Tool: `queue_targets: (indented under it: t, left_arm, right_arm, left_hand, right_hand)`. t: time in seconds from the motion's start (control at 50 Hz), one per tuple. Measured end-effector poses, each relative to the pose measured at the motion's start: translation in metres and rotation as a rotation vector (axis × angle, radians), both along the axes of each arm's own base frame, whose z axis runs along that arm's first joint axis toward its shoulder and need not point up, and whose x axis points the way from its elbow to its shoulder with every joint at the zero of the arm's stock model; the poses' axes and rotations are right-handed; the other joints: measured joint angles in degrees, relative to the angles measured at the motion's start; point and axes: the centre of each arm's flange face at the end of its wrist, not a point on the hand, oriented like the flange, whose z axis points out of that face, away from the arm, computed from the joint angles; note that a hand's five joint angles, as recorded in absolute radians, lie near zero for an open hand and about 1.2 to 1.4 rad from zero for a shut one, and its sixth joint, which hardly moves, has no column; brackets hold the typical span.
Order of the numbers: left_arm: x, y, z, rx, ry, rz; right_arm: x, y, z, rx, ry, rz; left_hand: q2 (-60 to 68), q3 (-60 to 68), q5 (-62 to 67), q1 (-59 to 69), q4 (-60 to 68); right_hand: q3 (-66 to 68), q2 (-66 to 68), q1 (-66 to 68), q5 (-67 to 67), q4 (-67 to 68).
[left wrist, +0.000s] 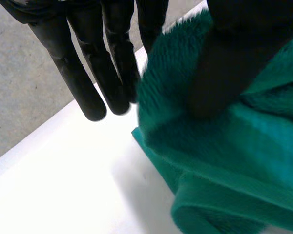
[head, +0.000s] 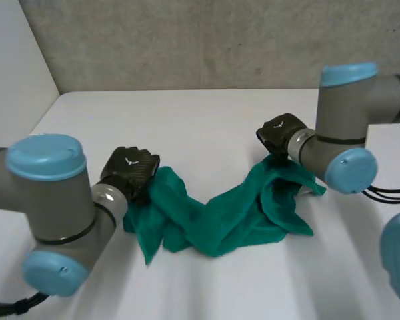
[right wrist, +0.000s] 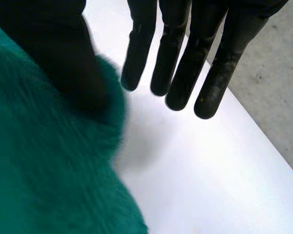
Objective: Fold the towel.
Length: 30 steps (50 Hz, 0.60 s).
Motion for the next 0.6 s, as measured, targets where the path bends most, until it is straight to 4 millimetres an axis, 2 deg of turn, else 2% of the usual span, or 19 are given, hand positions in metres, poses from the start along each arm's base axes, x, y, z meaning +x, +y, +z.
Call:
queue_targets:
  t: [0.02,0.04,0.06,0.1,0.12,0.14,0.16,0.24,0.26,0.3,0.34,0.36,0.38,0.4,0.42,0.44,0.48,0.56,0.6]
  left_arm:
    - [-0.001,-0.004,-0.002,-0.005,0.002,0.003]
    - [-0.003,-0.011,-0.004,-0.017,0.007,0.007]
    - [-0.004,-0.013,-0.004,-0.023,0.009,0.008]
    - [-0.006,-0.020,-0.002,-0.042,0.017,0.012]
    - [-0.006,-0.020,-0.002,-0.042,0.017,0.012]
    - [-0.007,-0.023,-0.001,-0.051,0.021,0.014]
    - [-0.007,-0.025,0.001,-0.061,0.026,0.016]
    - [-0.007,-0.028,0.006,-0.077,0.033,0.023]
    - [-0.007,-0.028,0.006,-0.077,0.033,0.023]
    - [-0.004,-0.025,0.010,-0.077,0.036,0.028]
    - [-0.002,-0.023,0.011,-0.074,0.036,0.031]
    - [-0.002,-0.023,0.011,-0.074,0.036,0.031]
    - [0.001,-0.019,0.012,-0.069,0.035,0.032]
    - [0.001,-0.019,0.012,-0.069,0.035,0.032]
    - [0.002,-0.016,0.012,-0.066,0.034,0.033]
    - [0.004,-0.013,0.012,-0.061,0.032,0.034]
    - [0.007,-0.010,0.012,-0.056,0.030,0.035]
    - [0.011,-0.008,0.011,-0.048,0.027,0.040]
    - [0.012,-0.008,0.011,-0.047,0.026,0.042]
  right_arm:
    - [0.001,-0.003,-0.002,-0.009,-0.001,-0.009]
    - [0.001,-0.008,-0.004,-0.031,-0.004,-0.030]
    - [0.001,-0.010,-0.004,-0.041,-0.007,-0.037]
    - [0.001,-0.015,0.001,-0.079,-0.023,-0.066]
    - [0.001,-0.015,0.001,-0.079,-0.023,-0.066]
    - [0.000,-0.016,0.007,-0.099,-0.035,-0.079]
    - [-0.002,-0.016,0.019,-0.127,-0.057,-0.097]
    - [-0.008,-0.006,0.048,-0.170,-0.107,-0.115]
    - [-0.008,-0.006,0.048,-0.170,-0.107,-0.115]
    - [-0.015,0.017,0.070,-0.177,-0.137,-0.076]
    - [-0.018,0.032,0.077,-0.177,-0.140,-0.036]
    - [-0.018,0.032,0.077,-0.177,-0.140,-0.036]
    - [-0.022,0.056,0.082,-0.176,-0.122,0.043]
    - [-0.022,0.056,0.082,-0.176,-0.122,0.043]
    - [-0.024,0.065,0.082,-0.178,-0.111,0.074]
    - [-0.028,0.085,0.079,-0.187,-0.068,0.149]
    - [-0.031,0.101,0.072,-0.199,-0.018,0.210]
    - [-0.039,0.127,0.048,-0.234,0.128,0.326]
    - [-0.042,0.134,0.037,-0.245,0.183,0.361]
  left_hand:
    - [-7.59,-7.50,-8.72,-9.25,-8.47]
    - [-14.05,-13.91,-15.41,-15.53,-15.02]
    - [-16.08,-15.90,-17.51,-17.32,-17.02]
    - [-24.50,-24.48,-26.29,-25.24,-25.69]
    - [-24.50,-24.48,-26.29,-25.24,-25.69]
    - [-28.61,-28.20,-30.18,-28.71,-29.59]
    - [-32.63,-32.17,-34.24,-31.90,-33.64]
    - [-34.43,-34.31,-36.33,-33.59,-35.68]
    - [-34.43,-34.31,-36.33,-33.59,-35.68]
    - [-34.43,-34.31,-36.33,-33.59,-35.68]
    - [-37.55,-37.66,-39.37,-35.24,-38.49]
    - [-37.55,-37.66,-39.37,-35.24,-38.49]
    - [-37.72,-37.66,-39.39,-35.24,-38.56]
    - [-37.72,-37.66,-39.39,-35.24,-38.56]
    - [-37.72,-37.66,-39.39,-35.24,-38.68]
    - [-37.72,-37.66,-39.39,-35.24,-38.68]
    - [-37.73,-37.66,-39.39,-35.24,-38.68]
    - [-37.73,-37.66,-39.39,-35.24,-38.68]
    - [-37.72,-37.66,-39.39,-35.24,-38.68]
  right_hand:
    - [0.00,0.00,0.00,0.00,0.00]
    - [-13.33,-13.34,-10.54,-13.06,-13.40]
    - [-17.31,-17.05,-13.61,-17.18,-17.41]
    - [-17.31,-17.05,-13.61,-17.18,-17.41]
    - [-17.31,-17.05,-13.61,-17.18,-17.41]
    - [-36.59,-36.13,-30.35,-36.14,-36.59]
    - [-40.73,-40.25,-33.04,-39.85,-40.36]
    - [-41.85,-40.84,-33.43,-40.30,-40.89]
    - [-41.85,-40.84,-33.43,-40.30,-40.89]
    - [-41.84,-40.84,-33.43,-40.30,-40.89]
    - [-41.84,-40.84,-33.43,-40.30,-40.88]
    - [-41.84,-40.84,-33.43,-40.30,-40.88]
    - [-41.80,-40.84,-33.43,-40.30,-40.89]
    - [-41.80,-40.84,-33.43,-40.30,-40.89]
    - [-41.72,-40.81,-33.43,-40.30,-40.89]
    - [-41.55,-40.69,-33.27,-40.22,-40.68]
    - [-40.04,-40.55,-33.23,-39.76,-40.31]
    - [-33.43,-33.36,-30.44,-34.38,-33.76]
    - [-32.45,-32.65,-30.44,-33.66,-32.79]
